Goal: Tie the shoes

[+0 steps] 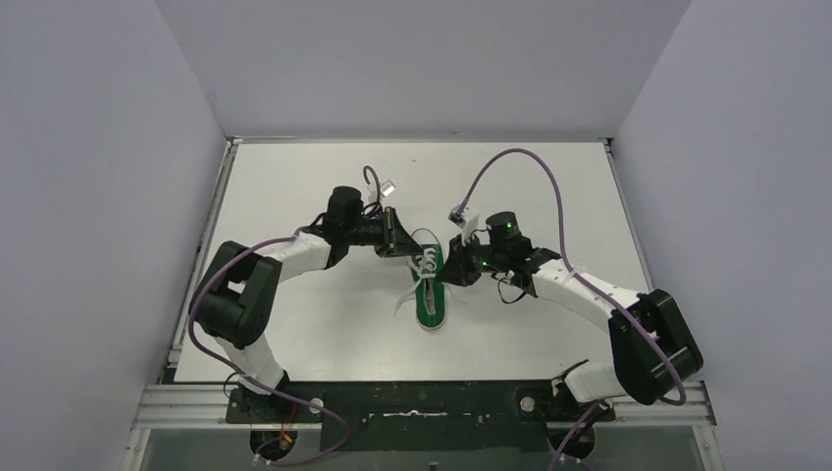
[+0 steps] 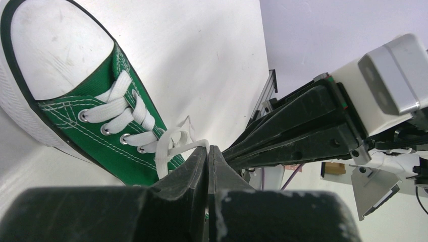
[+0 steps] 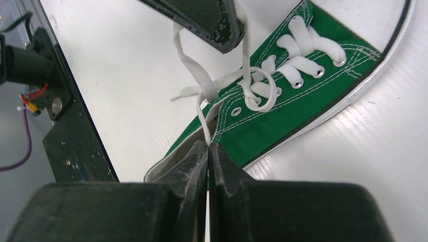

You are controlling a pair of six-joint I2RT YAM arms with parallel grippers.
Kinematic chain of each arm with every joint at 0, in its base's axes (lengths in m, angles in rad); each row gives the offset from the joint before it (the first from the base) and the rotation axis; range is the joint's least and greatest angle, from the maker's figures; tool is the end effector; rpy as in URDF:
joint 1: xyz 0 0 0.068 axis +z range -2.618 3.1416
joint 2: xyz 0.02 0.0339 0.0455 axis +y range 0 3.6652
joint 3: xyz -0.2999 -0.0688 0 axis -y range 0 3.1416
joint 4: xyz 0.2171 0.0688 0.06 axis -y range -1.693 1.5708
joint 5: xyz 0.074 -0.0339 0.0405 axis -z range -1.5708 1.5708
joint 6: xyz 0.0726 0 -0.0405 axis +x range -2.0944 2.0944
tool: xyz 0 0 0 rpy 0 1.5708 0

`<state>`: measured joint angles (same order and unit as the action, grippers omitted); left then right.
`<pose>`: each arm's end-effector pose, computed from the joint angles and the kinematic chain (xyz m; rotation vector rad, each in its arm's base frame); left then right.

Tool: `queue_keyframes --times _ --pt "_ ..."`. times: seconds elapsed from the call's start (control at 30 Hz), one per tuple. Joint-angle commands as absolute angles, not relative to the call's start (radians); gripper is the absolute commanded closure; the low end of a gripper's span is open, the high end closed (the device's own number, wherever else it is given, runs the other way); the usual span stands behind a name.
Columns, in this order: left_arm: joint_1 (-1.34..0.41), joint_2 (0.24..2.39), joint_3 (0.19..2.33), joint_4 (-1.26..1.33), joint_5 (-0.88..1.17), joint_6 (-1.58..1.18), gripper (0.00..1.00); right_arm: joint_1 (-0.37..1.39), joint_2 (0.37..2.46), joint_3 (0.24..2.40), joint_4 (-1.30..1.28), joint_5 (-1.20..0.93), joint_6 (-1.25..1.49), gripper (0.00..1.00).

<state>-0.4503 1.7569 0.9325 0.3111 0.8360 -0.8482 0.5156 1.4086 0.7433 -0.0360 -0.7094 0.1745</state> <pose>0.3131 -0.2112 0.2293 0.1283 2.3317 -1.5981 0.2186 0.1782 0.2394 -0.7794 2.1973 1.1618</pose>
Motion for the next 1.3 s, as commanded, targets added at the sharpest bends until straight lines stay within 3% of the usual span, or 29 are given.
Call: queue_keyframes --times 0.0,0.2,0.43,0.53,0.67,0.9,1.03,1.17,1.27 --pt "-0.453 1.659 0.924 0.263 0.808 -0.769 1.00 0.503 1.383 0.762 0.046 -0.636 0.290 1.00" --pt "-0.482 1.608 0.921 0.095 0.752 -0.643 1.00 0.460 1.446 0.788 0.056 -0.583 0.367 1.00" --pt "-0.489 1.627 0.918 0.002 0.727 -0.584 1.00 0.449 1.503 0.835 0.034 -0.668 0.347 1.00" --pt "-0.491 1.649 0.960 -0.062 0.726 -0.546 0.96 0.451 1.513 0.842 0.026 -0.705 0.334 1.00" --pt "-0.491 1.692 1.025 -0.114 0.739 -0.505 0.84 0.450 1.518 0.840 0.015 -0.734 0.321 1.00" --pt "-0.495 1.771 1.043 0.040 0.816 -0.566 0.49 0.449 1.534 0.854 0.003 -0.737 0.315 1.00" --pt "-0.505 1.805 1.039 0.107 0.849 -0.601 0.34 0.448 1.542 0.867 0.003 -0.737 0.315 1.00" --pt "-0.506 1.820 1.031 0.113 0.846 -0.597 0.35 0.449 1.552 0.882 0.003 -0.741 0.317 1.00" --pt "-0.505 1.834 1.024 0.145 0.851 -0.622 0.46 0.449 1.559 0.891 0.003 -0.748 0.316 1.00"
